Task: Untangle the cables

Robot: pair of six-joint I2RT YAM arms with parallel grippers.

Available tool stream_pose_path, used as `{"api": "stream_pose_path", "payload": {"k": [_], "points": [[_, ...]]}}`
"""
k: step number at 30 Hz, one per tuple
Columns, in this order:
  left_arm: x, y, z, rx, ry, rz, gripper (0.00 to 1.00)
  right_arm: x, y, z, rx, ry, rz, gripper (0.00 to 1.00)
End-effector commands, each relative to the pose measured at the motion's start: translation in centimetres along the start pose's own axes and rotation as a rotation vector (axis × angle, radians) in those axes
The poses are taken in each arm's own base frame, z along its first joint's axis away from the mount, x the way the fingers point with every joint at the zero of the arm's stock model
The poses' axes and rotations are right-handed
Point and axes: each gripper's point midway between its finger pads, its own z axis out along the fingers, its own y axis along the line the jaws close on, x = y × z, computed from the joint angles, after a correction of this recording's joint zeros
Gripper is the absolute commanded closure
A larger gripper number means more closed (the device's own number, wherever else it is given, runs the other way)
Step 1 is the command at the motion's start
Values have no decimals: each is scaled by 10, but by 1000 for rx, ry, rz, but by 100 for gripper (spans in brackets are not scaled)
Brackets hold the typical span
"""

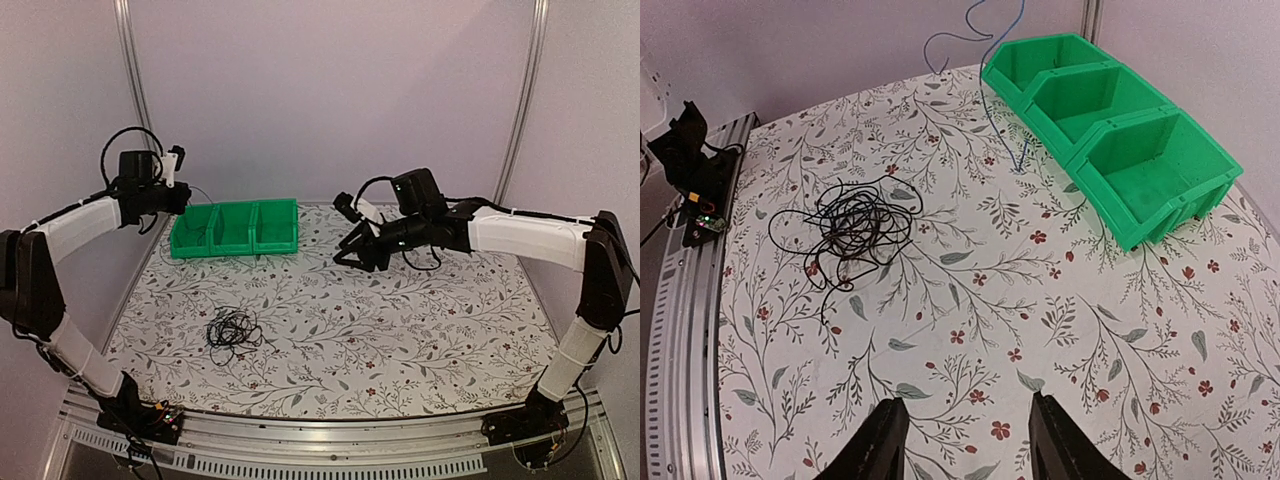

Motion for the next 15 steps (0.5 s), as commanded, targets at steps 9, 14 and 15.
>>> {"api": "stream_pose_path", "payload": {"k": [9,14,15], "points": [[-14,32,29,-30,10,-9,100,-2,4,-21,32,0,-55,54],[-33,40,37,-42,-15,2,100,0,4,-22,38,8,-61,54],[-34,40,41,-39,-13,7,100,1,3,-21,38,9,-60,54]]}}
